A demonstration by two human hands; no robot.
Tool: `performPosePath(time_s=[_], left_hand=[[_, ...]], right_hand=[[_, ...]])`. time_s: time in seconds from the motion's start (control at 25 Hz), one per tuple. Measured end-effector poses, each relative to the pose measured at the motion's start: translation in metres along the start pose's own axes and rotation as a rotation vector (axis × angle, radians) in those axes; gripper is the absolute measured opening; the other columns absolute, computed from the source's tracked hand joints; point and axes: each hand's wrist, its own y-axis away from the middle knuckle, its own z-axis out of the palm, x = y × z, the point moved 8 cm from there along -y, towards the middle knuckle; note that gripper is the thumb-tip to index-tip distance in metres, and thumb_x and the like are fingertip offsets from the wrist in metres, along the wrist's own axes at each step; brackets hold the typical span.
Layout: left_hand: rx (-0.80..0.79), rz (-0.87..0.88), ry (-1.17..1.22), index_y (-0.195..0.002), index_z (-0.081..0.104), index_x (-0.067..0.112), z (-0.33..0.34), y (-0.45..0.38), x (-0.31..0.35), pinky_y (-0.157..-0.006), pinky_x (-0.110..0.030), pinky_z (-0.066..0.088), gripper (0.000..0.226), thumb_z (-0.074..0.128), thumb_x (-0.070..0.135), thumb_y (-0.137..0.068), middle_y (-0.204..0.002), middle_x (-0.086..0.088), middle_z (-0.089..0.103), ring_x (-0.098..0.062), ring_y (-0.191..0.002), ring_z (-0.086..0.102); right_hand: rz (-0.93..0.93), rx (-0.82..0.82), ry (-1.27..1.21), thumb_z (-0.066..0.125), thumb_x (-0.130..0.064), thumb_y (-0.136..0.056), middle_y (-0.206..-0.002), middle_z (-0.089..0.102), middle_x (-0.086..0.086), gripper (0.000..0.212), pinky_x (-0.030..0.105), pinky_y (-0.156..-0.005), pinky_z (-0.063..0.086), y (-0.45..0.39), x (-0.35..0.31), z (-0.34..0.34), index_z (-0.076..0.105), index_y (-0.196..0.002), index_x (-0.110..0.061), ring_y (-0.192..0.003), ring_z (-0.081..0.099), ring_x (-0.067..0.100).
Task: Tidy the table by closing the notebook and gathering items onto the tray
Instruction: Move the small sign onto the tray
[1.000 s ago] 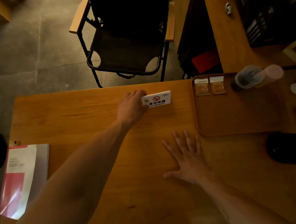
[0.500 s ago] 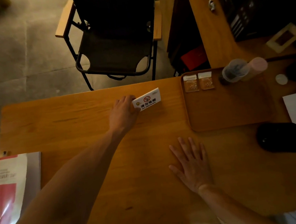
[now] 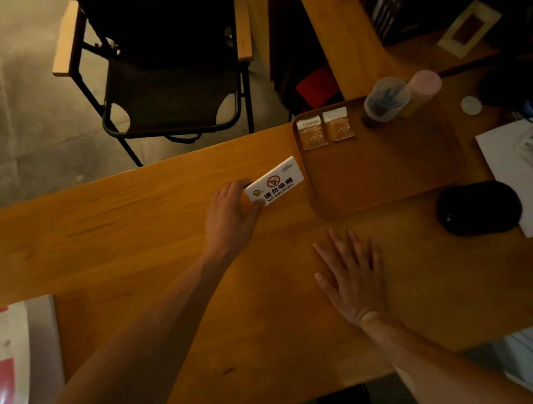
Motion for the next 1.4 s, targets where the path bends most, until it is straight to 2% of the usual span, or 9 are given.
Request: performPosePath(time_s=[0.2, 0.44, 0.64, 0.76, 1.08, 1.4], left_hand=[[-0.009, 0.098, -0.037, -0.124, 0.051, 0.024, 0.019, -0.011, 0.034, -0.083, -0.033, 0.050, 0.037, 0.064, 0.035, -0.091, -0.119, 0.000, 0.060, -0.016, -0.109, 0.049], [-0.029, 0.155, -0.084, -0.125, 0.052, 0.026, 0.037, -0.030, 0.064, -0.083, -0.030, 0.044, 0.041, 0.066, 0.036, -0.089, -0.123, 0.002, 0.061, -0.018, -0.115, 0.047], [-0.065, 0.201, -0.152, -0.125, 0.053, 0.027, 0.051, -0.041, 0.085, -0.090, -0.042, 0.047, 0.041, 0.066, 0.038, -0.088, -0.123, 0.002, 0.062, -0.023, -0.118, 0.047], [-0.063, 0.235, -0.209, -0.124, 0.054, 0.029, 0.060, -0.046, 0.096, -0.096, -0.047, 0.042, 0.041, 0.066, 0.041, -0.087, -0.124, 0.004, 0.063, -0.024, -0.122, 0.046], [-0.049, 0.245, -0.237, -0.121, 0.053, 0.033, 0.076, -0.051, 0.097, -0.098, -0.048, 0.035, 0.041, 0.067, 0.042, -0.084, -0.123, 0.006, 0.063, -0.024, -0.126, 0.042], [-0.054, 0.201, -0.233, -0.122, 0.055, 0.033, 0.082, -0.050, 0.088, -0.099, -0.047, 0.033, 0.042, 0.069, 0.043, -0.083, -0.124, 0.006, 0.063, -0.024, -0.128, 0.040]], right_hand=[[0.116, 0.049, -0.050, 0.024, -0.064, -0.095, -0.164, 0.017, -0.004, 0.060, 0.060, -0.118, 0.005, 0.003, 0.021, -0.008, 0.014, -0.152, -0.045, -0.150, 0.013, 0.028], [0.061, 0.064, -0.036, 0.021, -0.065, -0.095, -0.164, 0.014, -0.007, 0.060, 0.064, -0.116, 0.011, 0.004, 0.043, -0.011, 0.014, -0.152, -0.047, -0.150, 0.012, 0.027], [0.058, 0.064, -0.037, 0.021, -0.067, -0.094, -0.165, 0.009, -0.008, 0.062, 0.063, -0.116, 0.009, 0.003, 0.044, -0.007, 0.013, -0.152, -0.047, -0.151, 0.009, 0.027], [0.057, 0.075, -0.036, 0.024, -0.067, -0.094, -0.165, 0.008, -0.008, 0.063, 0.063, -0.116, 0.008, 0.003, 0.046, -0.006, 0.014, -0.152, -0.046, -0.151, 0.009, 0.027], [0.048, 0.098, -0.073, 0.027, -0.066, -0.093, -0.164, 0.013, -0.007, 0.061, 0.063, -0.116, 0.008, 0.002, 0.045, -0.007, 0.018, -0.151, -0.048, -0.150, 0.012, 0.027], [0.040, 0.115, -0.071, 0.027, -0.067, -0.093, -0.165, 0.008, -0.008, 0.063, 0.062, -0.117, 0.006, 0.002, 0.045, -0.005, 0.014, -0.152, -0.048, -0.150, 0.011, 0.027]])
